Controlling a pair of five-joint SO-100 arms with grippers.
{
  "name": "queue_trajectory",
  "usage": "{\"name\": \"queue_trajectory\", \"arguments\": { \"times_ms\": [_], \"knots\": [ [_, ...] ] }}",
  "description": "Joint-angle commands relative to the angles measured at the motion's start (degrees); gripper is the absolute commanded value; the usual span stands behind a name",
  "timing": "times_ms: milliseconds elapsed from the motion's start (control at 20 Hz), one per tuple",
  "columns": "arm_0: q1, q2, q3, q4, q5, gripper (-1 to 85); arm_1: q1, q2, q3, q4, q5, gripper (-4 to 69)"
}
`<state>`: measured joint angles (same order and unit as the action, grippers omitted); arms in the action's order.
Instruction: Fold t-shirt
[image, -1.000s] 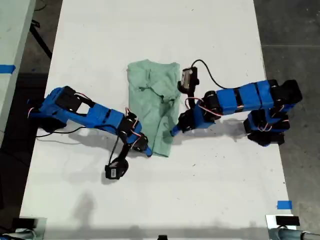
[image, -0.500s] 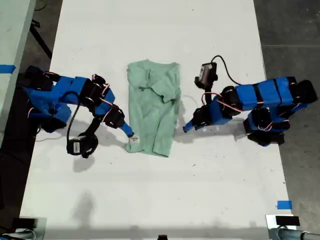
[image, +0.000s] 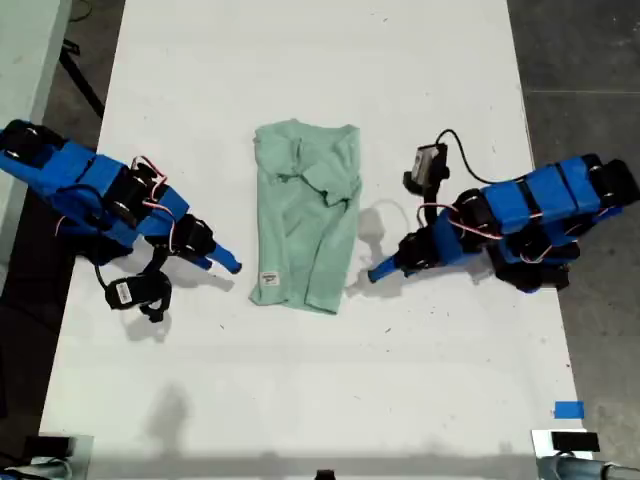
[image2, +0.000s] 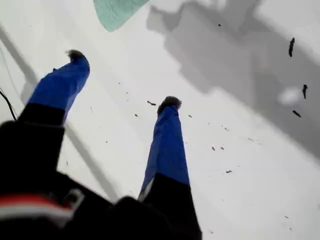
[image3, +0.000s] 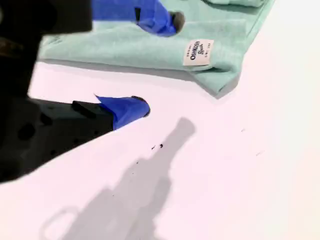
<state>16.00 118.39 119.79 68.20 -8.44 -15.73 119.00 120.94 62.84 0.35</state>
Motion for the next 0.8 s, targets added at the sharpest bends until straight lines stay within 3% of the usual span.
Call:
{"name": "queue_trajectory", "arguments": {
  "times_ms": [0,350,750],
  "knots": [
    [1.1,-2.6,0.4,-10.5,0.9,32.5,-0.6,-5.4,-5.9,-3.9,0.7,35.3],
    [1.0,-25.1,-2.2,-32.9,1.2,32.6,1.0,-27.1,-17.7,-9.9,-0.4,35.6],
    [-1.8,-35.8,-5.4,-32.1,-0.7,32.2,3.4,-48.8,-38.7,-7.0,-6.2,35.9]
  ]
}}
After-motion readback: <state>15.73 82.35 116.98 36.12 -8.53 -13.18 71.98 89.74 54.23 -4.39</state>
